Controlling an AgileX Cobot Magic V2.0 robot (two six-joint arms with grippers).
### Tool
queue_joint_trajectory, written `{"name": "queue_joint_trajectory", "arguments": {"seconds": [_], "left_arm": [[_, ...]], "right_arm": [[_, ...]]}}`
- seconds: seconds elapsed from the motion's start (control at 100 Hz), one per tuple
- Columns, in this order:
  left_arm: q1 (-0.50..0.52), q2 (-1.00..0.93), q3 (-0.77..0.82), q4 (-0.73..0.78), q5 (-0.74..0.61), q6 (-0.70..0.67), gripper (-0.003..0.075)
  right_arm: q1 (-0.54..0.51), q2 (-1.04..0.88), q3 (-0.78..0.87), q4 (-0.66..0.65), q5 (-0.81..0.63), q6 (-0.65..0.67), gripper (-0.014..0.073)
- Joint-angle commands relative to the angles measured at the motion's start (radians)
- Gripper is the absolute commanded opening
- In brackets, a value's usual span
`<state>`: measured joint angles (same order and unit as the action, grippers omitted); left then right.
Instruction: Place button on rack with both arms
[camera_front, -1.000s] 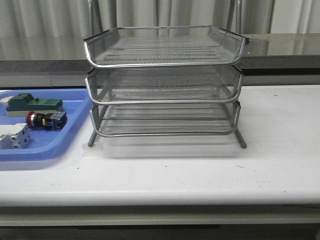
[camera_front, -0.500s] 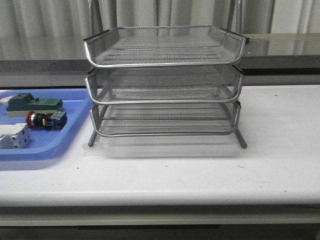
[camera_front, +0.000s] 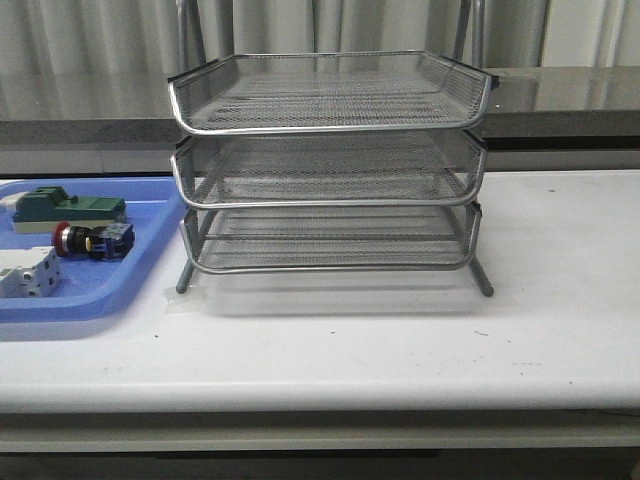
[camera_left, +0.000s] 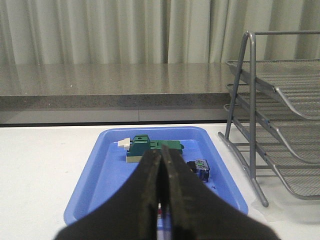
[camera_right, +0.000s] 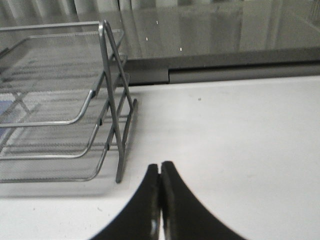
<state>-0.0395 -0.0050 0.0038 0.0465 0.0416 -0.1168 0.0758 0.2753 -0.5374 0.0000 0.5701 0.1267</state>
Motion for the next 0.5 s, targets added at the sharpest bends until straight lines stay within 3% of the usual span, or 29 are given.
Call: {"name": "queue_joint_trajectory", "arguments": {"seconds": [0.0, 0.12, 0.49], "left_arm": [[0.003, -0.031, 0.034, -0.010, -0.088, -0.008, -0.0020], [0.003, -0.031, 0.034, -0.010, -0.088, -0.008, -0.0020], [0.003, -0.031, 0.034, -0.010, -0.088, -0.008, -0.0020]], "right_arm": [[-0.009, 0.107, -0.114, 0.000, 0.027, -0.005, -0.0099], [-0.009, 0.227, -0.205, 0.051, 0.104, -0.005, -0.0099], [-0.009, 0.507, -0.223, 0.366, 0.062, -0.005, -0.0064]]}}
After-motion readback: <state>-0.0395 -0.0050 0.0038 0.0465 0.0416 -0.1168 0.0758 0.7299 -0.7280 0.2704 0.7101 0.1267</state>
